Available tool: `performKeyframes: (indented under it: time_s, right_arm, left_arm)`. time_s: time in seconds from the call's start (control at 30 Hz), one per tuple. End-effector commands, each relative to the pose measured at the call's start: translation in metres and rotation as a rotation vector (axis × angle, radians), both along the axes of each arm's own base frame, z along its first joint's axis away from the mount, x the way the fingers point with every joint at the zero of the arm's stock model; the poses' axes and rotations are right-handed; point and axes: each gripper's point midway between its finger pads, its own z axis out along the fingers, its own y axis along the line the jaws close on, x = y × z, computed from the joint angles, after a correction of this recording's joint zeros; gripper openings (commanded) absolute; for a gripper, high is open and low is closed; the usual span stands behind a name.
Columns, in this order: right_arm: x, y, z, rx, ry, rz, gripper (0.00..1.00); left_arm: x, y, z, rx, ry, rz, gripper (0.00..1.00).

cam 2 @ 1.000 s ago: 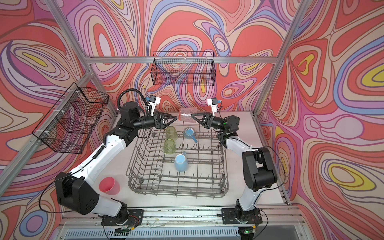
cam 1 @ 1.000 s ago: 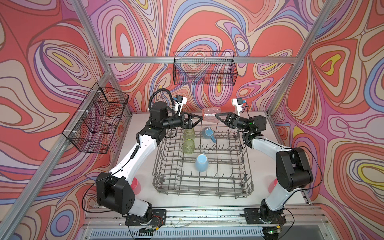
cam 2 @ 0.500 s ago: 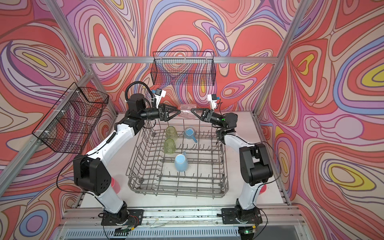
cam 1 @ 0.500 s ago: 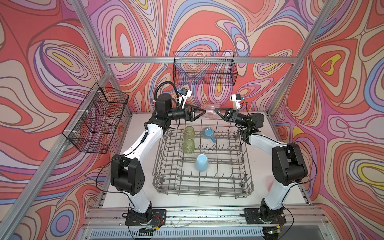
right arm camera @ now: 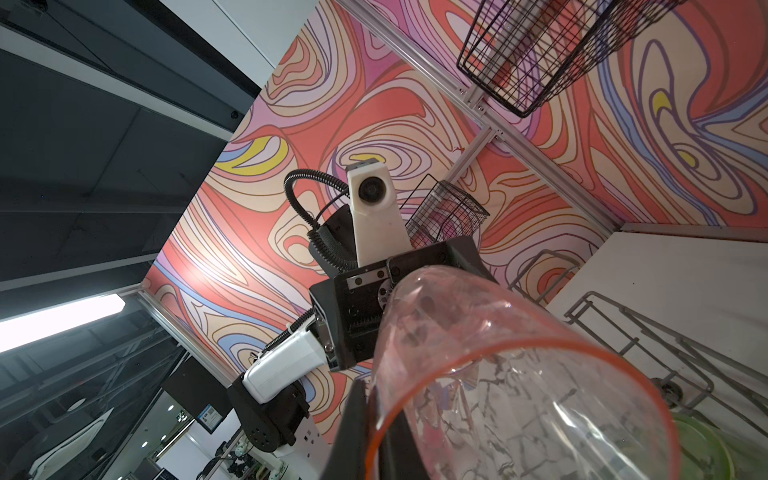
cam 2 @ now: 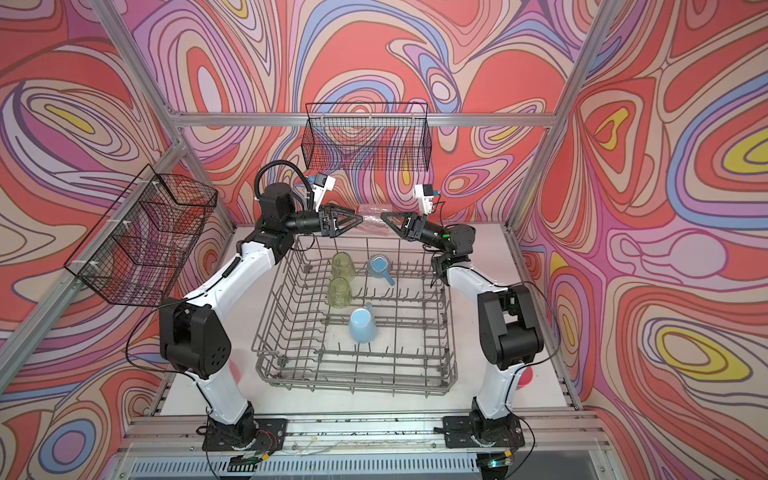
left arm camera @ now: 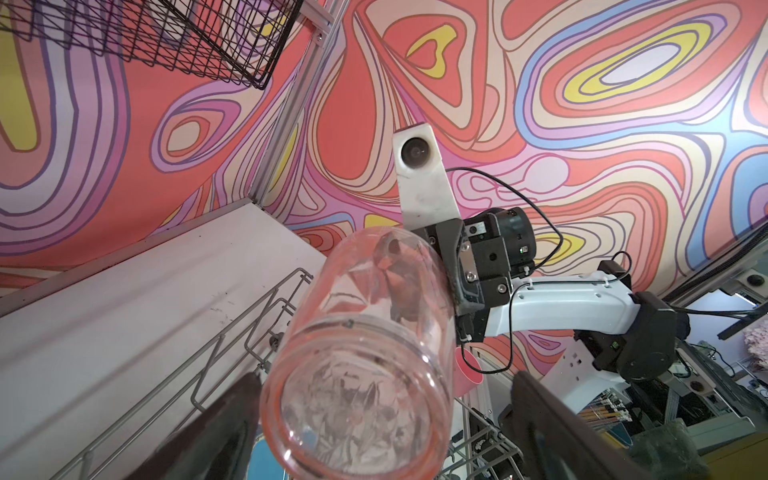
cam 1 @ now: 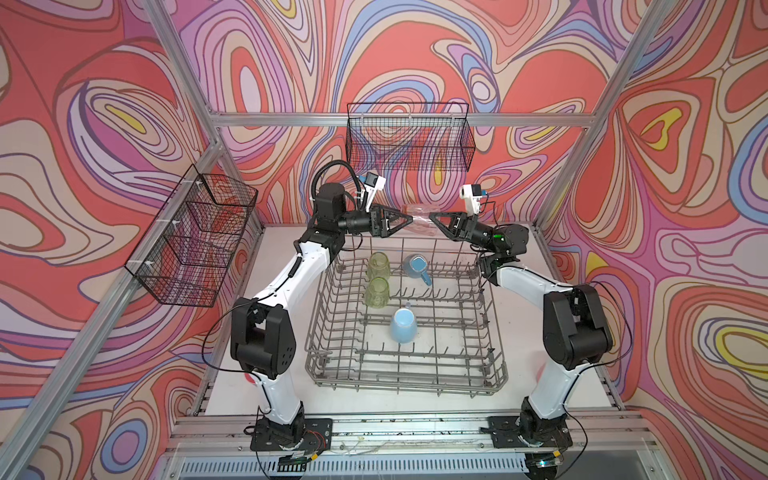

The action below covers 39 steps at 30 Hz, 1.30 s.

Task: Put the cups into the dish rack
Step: 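Grasp the translucent pink cup with the left gripper beside the right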

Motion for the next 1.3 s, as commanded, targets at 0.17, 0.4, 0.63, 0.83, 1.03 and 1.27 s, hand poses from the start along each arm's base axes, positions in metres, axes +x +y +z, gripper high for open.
performKeyframes:
  time_s: [0.17, 0.4, 0.63, 0.83, 1.03, 1.27]
  right_arm:
    - [0.001, 0.011, 0.010, 0.033, -0.025, 0.023, 0.00]
    - [0.003, 0.016, 0.008, 0.032, -0.017, 0.038, 0.00]
    - [0.005, 0.019, 0.006, 0.029, -0.006, 0.044, 0.00]
    - [0.005, 0.020, 0.006, 0.026, -0.002, 0.049, 0.00]
    - [0.006, 0.023, 0.004, 0.021, 0.001, 0.060, 0.00]
    - [0.011, 0.024, 0.000, 0.014, 0.009, 0.056, 0.00]
  left_arm:
    - [0.001, -0.008, 0.008, -0.010, -0.053, -0.047, 0.92]
    - [0.000, -0.013, 0.002, -0.001, -0.031, -0.076, 0.89]
    - [-0.003, -0.018, 0.000, 0.037, -0.039, -0.091, 0.84]
    - [-0.003, -0.021, -0.003, 0.044, -0.032, -0.099, 0.76]
    - [-0.002, -0.022, -0.008, 0.068, -0.037, -0.100, 0.71]
    - [0.000, -0.024, -0.007, 0.077, -0.042, -0.086, 0.60]
